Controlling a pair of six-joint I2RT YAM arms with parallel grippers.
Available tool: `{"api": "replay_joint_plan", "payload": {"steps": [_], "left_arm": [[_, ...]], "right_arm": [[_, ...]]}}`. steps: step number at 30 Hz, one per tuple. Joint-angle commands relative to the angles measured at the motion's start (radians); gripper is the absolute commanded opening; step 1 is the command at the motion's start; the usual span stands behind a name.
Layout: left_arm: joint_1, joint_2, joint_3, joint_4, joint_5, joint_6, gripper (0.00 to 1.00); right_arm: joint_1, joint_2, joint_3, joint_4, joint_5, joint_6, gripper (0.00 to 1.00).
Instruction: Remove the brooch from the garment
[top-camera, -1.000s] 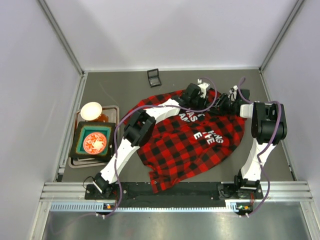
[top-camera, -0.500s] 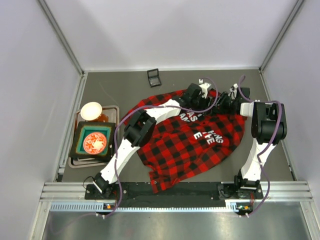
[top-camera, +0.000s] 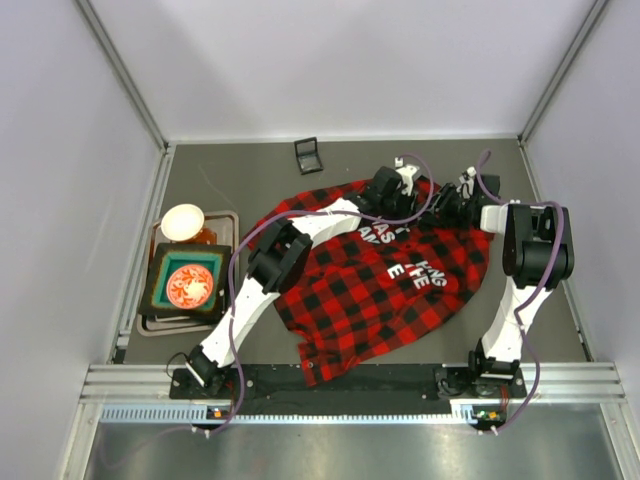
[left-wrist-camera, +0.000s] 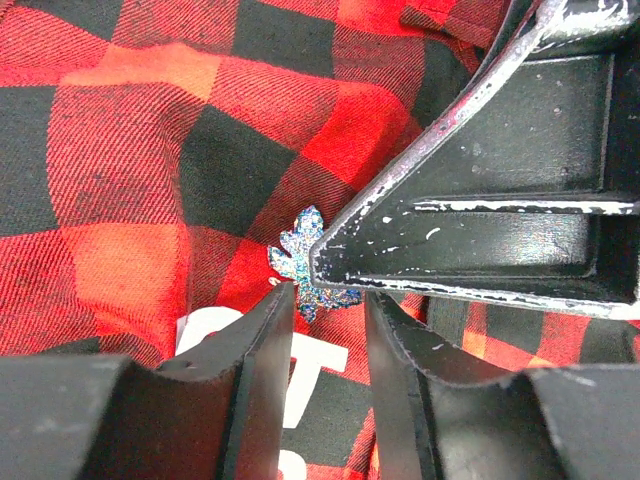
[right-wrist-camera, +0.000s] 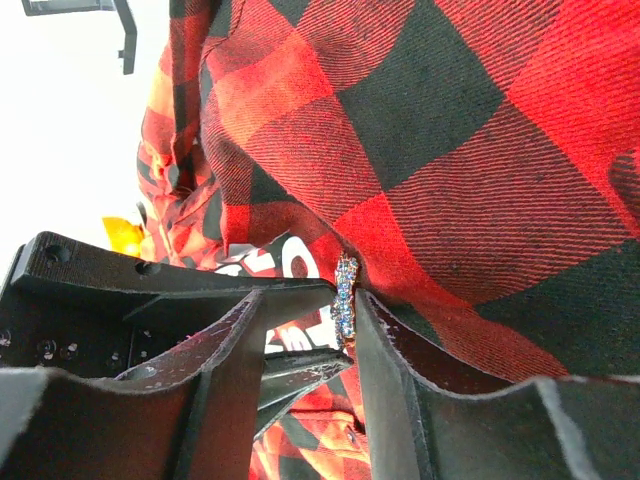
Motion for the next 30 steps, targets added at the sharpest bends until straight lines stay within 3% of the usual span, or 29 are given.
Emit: {"api": "replay_joint_plan", "payload": {"steps": [1, 6, 9, 21, 22, 26, 30], "left_arm": [[-0.002, 0.015, 0.024, 0.055, 0.004, -0.023, 0.38], [-0.002, 0.006, 0.018, 0.058, 0.007, -0.031, 0.32], [0.000, -0.008, 0.006, 0.063, 0.012, -0.032, 0.27], [0.004, -0.035, -0.015, 0.049, -0.008, -0.029, 0.27], [0.004, -0.038, -0.015, 0.048, -0.008, -0.032, 0.27], [0.004, -0.069, -0.057, 0.058, -0.016, -0.041, 0.55], [0.009, -0.083, -0.065, 0.051, -0.033, -0.055, 0.62]], "right_arm": [[-0.003, -0.027, 0.035, 0.027, -0.003, -0.020, 0.41], [-0.003, -0.034, 0.037, 0.042, -0.017, -0.012, 0.52], [0.000, -0.031, 0.044, 0.041, -0.009, -0.015, 0.53], [0.030, -0.042, 0.056, 0.076, -0.035, 0.009, 0.53], [0.033, -0.039, 0.057, 0.078, -0.046, 0.014, 0.52], [0.045, -0.043, 0.053, 0.070, -0.041, 0.010, 0.53], [0.047, -0.072, 0.032, 0.062, -0.026, 0.011, 0.52]]}}
